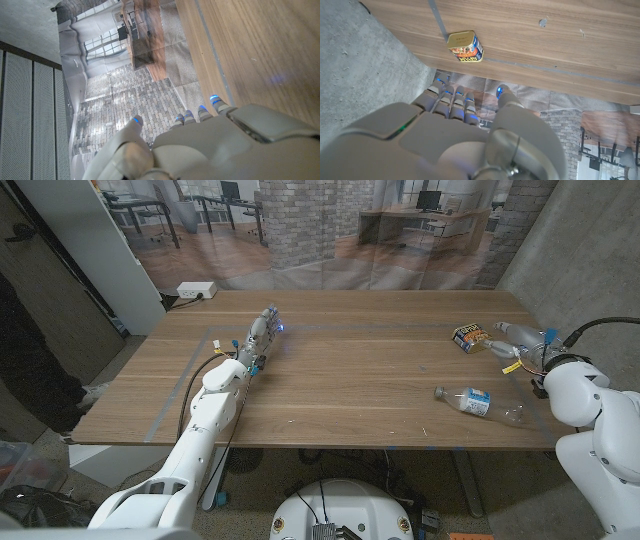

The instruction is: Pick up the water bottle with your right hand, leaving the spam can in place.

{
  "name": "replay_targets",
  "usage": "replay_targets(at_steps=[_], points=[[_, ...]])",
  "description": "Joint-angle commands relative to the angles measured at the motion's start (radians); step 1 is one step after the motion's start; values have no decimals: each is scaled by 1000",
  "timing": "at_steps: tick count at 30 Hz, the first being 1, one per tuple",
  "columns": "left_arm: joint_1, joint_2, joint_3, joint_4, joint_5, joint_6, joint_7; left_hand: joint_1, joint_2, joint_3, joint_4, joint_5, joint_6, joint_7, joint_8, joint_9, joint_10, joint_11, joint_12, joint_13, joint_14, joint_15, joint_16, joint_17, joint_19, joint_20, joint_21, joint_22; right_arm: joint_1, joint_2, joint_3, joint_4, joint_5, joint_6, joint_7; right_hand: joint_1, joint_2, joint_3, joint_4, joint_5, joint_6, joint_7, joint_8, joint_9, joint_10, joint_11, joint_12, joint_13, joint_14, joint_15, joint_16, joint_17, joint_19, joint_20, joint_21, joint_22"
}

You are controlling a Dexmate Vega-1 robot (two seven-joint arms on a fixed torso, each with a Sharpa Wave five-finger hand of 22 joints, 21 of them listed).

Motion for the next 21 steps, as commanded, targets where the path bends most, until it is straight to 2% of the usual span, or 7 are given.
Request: replay_targets(at_steps=[1,13,21], points=[[-1,-1,-1,3,1,-1,-3,3,34,-6,-2,1,-181,1,3,6,-175,3,0,6,-190,4,1,5,-94,9,-2,3,4,-1,-4,-17,-59,-20,93,16,-6,1,-9,0,-15,0,-6,3,-3,3,-6,5,7,5,-1,1,10,3,-1,2],[-1,-1,-2,7,2,-1,-5,3,34,-7,-2,1,-181,1,2,6,-173,4,0,6,-191,3,1,5,-93,8,-6,4,15,0,-14,-19,-121,-31,187,30,-16,1,-20,-1,-34,6,-13,3,-21,-1,-14,5,1,10,-6,1,3,10,-7,1],[-5,-3,-1,12,2,-2,-8,3,34,-9,-1,1,-183,1,2,6,-175,2,-1,6,-192,3,1,5,-95,8,-11,4,23,4,-20,-17,-163,-26,227,51,-25,5,-35,-2,-43,11,-15,3,-39,-2,-20,5,-6,12,-10,1,3,17,-8,1]])
